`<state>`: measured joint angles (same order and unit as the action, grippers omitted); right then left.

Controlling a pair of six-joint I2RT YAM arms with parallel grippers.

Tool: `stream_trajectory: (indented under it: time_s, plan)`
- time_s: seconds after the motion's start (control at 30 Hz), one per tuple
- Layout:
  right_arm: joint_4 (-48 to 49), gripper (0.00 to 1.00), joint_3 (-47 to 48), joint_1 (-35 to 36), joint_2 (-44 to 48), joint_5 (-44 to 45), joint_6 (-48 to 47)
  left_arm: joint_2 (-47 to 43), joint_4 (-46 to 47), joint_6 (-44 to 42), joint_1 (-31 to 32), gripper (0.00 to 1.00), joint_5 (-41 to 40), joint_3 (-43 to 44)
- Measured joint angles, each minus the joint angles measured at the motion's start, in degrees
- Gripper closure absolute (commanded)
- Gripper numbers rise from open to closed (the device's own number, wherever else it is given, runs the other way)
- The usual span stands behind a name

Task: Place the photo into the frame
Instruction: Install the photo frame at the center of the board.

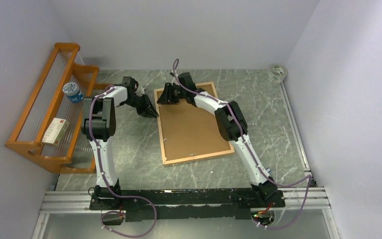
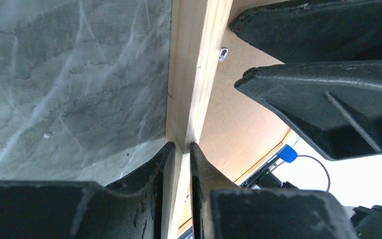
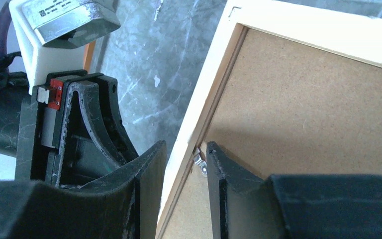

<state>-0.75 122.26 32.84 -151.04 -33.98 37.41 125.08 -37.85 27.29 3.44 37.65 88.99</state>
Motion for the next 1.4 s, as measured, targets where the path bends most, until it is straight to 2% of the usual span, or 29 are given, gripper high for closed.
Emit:
stream_trajectory:
  time_s: [0.47, 1.03, 1.13, 1.23, 1.4]
  plan:
    - [-5.66, 0.65, 5.99, 0.26, -2.78, -6.16, -11.82, 0.79, -2.01, -0.02, 0.02, 0.81, -0.83, 1.49]
    - [-6.8, 0.69, 6.58, 0.42, -3.15, -9.99, -18.97, 1.31, -2.78, 0.02, 0.02, 0.82, -0.48, 2.19]
    - [-7.08, 0.66, 6.6, 0.42, -3.15, -10.19, -19.45, 1.31, -2.78, 0.02, 0.02, 0.82, -0.48, 2.19]
    - [-7.02, 0.57, 6.58, 0.42, -3.13, -9.97, -18.75, 1.31, -2.75, 0.04, 0.02, 0.82, -0.46, 2.16]
    - [-5.31, 0.54, 4.09, 0.63, -1.31, -6.8, -13.16, 1.31, -2.75, 0.35, 0.02, 0.81, -0.42, 2.16]
